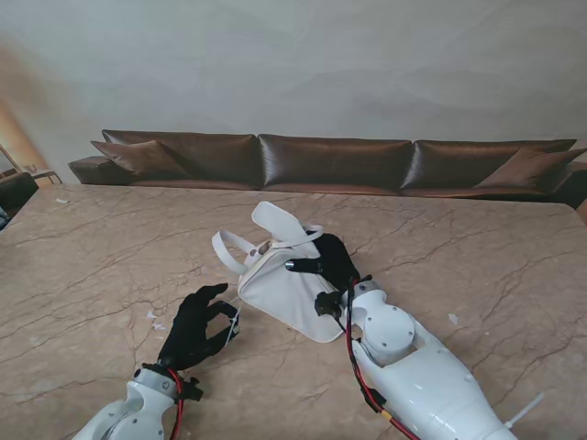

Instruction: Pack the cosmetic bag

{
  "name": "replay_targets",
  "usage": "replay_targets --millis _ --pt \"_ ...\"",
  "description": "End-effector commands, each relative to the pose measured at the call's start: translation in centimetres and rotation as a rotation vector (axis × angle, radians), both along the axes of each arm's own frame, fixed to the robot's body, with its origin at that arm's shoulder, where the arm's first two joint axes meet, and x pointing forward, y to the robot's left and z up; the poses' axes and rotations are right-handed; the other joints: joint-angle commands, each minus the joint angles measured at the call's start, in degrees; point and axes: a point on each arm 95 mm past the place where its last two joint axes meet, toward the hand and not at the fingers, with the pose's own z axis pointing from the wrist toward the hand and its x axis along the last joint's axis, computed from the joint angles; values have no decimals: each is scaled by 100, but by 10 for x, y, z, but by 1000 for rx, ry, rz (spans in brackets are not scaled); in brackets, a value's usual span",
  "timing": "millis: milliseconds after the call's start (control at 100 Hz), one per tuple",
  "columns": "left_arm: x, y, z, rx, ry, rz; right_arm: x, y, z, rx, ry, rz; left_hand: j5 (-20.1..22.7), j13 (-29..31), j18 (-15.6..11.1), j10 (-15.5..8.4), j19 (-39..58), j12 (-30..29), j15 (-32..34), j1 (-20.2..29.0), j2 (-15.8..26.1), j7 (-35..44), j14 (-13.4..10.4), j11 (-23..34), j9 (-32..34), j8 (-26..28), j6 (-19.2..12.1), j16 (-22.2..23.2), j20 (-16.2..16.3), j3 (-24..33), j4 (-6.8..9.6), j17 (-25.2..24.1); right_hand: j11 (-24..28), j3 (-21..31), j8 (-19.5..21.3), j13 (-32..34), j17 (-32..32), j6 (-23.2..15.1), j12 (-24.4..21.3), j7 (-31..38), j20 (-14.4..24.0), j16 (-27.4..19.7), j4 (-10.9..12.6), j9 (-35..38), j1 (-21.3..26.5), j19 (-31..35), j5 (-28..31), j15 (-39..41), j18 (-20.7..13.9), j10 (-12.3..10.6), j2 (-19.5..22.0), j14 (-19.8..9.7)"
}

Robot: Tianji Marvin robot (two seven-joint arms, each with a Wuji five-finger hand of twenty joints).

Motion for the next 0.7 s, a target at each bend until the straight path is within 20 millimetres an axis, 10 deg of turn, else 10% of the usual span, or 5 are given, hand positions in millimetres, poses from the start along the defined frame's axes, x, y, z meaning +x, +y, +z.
replay_targets --millis 0,170,390,690 --pt "-1 0 2 -19 -6 19 -1 1 0 9 7 -1 -390 41 4 -158 102 30 66 60 -92 -494 -22 0 -216 -543 98 -101 303 41 -140 -92 767 2694 411 724 60 -1975 246 1497 84 235 584 569 1204 329 1018 1082 56 -383 2239 -200" --pt "-1 4 6 -80 -3 30 0 0 -6 -9 43 33 -657 27 24 -195 165 14 109 -456 585 -2042 -33 -16 -299 -1950 594 -219 352 308 412 -59 715 2663 368 660 -37 -1933 225 1441 77 210 562 530 1196 280 991 1032 32 -378 2235 -169" --pt "7 22 18 -20 3 -7 5 -4 1 -86 18 98 -1284 -74 20 -151 -268 -85 -158 -807 493 -3246 48 -281 -507 -3147 1552 -681 -396 -21 465 -1 693 2638 343 625 -67 -1918 222 1407 77 202 559 501 1186 271 951 1010 11 -392 2245 -167" --pt "19 50 37 82 -36 61 14 -18 25 -331 -2 193 -1251 -167 -158 -177 -848 -99 -328 -950 720 -3438 -62 -350 -519 -3431 1665 -1126 -1528 -296 596 159 370 2219 19 182 -510 -1667 52 954 60 168 453 113 1114 98 499 616 -165 -392 2282 -98"
